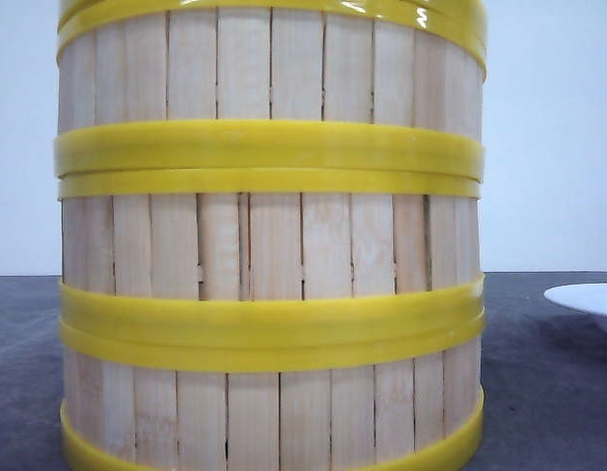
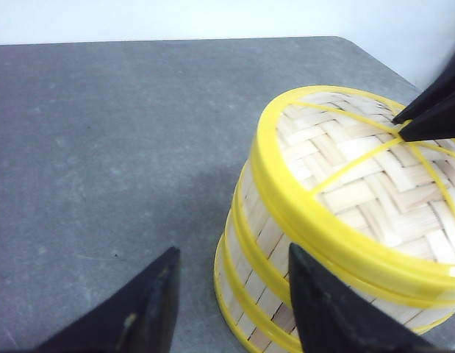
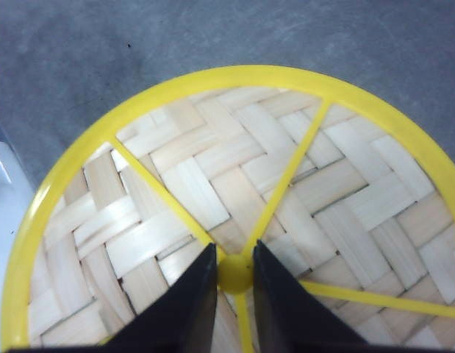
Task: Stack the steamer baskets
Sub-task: 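Lower the lid onto the top basket and open the right gripper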
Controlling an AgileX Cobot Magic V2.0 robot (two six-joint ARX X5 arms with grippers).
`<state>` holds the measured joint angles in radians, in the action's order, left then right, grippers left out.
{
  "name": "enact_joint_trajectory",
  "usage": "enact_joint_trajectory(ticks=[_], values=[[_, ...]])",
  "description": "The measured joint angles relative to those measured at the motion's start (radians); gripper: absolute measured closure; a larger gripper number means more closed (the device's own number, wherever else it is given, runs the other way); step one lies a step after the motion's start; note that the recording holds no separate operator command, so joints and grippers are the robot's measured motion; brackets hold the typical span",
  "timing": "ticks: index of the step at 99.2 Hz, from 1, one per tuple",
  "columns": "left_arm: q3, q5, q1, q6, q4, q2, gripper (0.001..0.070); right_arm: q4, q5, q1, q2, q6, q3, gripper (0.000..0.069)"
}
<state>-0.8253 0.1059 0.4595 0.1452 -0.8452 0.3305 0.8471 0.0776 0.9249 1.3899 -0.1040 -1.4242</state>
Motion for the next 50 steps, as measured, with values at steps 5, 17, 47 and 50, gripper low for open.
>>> enact_joint_trajectory(ticks=[5,17,47,50], values=[[0.0,0.0,0.0,0.0,0.0,0.0,0.0437,-0.001,0.0,0.0,0.005,0.001,-0.001,0.0636],[0.0,0.0,0.0,0.0,0.0,0.0,0.0437,-0.001,0.0,0.002,0.011,0.002,-0.006,0.0636],[0.0,0.0,0.0,0.0,-0.001,0.0,0.0437,0.004,-0.002,0.004,0.015,0.002,-0.006,0.0417],[0.0,0.0,0.0,0.0,0.0,0.0,0.0437,0.004,-0.005,0.004,0.014,0.002,-0.006,0.0408]])
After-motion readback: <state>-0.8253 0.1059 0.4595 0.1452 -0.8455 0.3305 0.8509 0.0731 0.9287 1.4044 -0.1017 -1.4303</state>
